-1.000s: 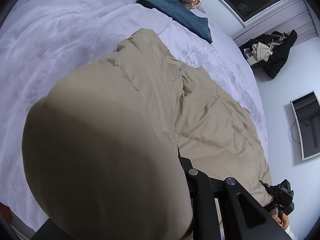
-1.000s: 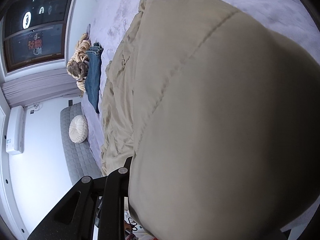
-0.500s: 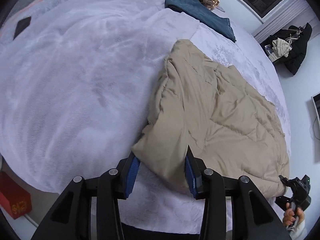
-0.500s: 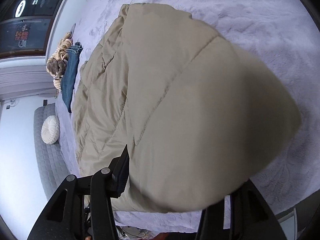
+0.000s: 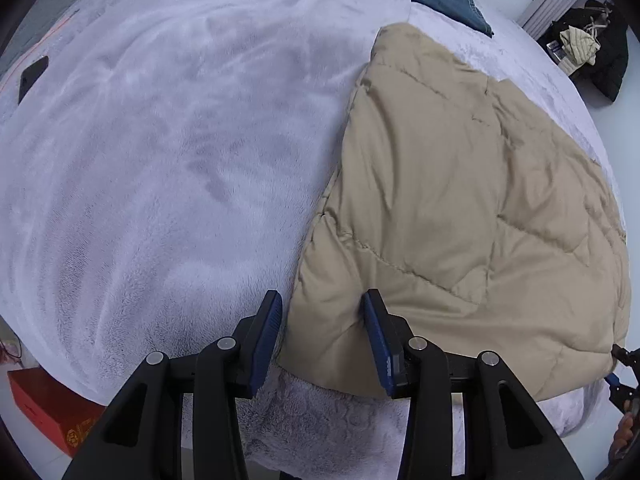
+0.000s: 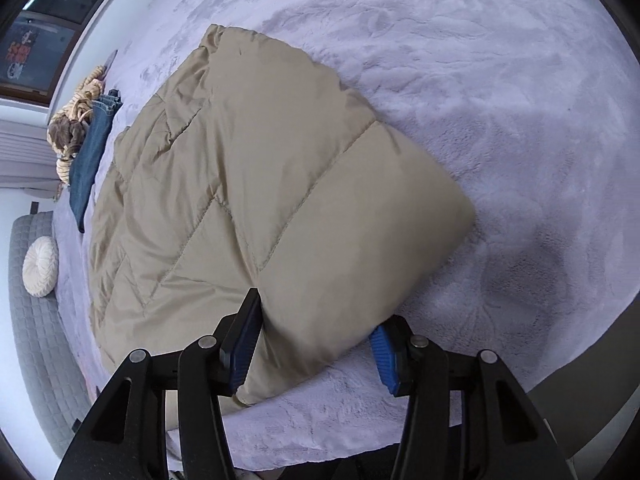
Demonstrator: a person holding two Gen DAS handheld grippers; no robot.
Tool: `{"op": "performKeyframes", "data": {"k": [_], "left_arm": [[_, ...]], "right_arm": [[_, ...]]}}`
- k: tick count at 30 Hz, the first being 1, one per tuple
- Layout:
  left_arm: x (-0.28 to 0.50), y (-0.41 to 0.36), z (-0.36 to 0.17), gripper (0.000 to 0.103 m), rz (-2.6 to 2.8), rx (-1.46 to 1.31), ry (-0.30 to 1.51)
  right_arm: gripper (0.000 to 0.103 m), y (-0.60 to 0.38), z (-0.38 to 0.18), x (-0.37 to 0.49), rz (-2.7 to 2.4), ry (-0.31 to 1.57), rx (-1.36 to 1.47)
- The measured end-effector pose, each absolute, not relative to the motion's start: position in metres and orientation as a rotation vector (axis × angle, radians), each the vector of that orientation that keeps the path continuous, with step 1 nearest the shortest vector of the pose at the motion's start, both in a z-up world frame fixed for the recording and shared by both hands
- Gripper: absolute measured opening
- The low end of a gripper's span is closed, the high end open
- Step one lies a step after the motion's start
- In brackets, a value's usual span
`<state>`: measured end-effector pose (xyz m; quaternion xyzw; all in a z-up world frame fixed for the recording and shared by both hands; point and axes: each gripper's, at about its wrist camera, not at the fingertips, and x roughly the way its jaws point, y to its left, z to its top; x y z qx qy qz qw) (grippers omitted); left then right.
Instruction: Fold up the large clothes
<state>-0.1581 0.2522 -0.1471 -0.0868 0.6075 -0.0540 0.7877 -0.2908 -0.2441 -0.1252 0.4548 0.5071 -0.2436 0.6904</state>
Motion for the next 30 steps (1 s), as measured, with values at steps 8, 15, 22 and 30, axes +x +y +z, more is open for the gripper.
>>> {"op": "performKeyframes", "data": {"k": [8,15,22,30], "left_arm": [[-0.167,0.249,-0.123,0.045,-0.143,-0.095,1.313],[-0.175,0.242,-0.094,0.045,-0.191,-0.075,1.310],[-0.177,0.234,-0.077,0.074,-0.213,-0.066,1.314],[-0.170,0.218,-0.064,0.098,-0.175,-0.076,1.277]], "right_arm": [[0.057,-0.237,-0.101,-0.311,-0.590,1.136,0.968],[0.059,-0.192,-0.077,-0.288,-0.424,1.151,0.883],[0.065,-0.154,-0.076,-0.254,-0.288,1.224,0.835],[0.066,-0.140,-0.069,-0.221,-0.167,1.280,0.732]]}}
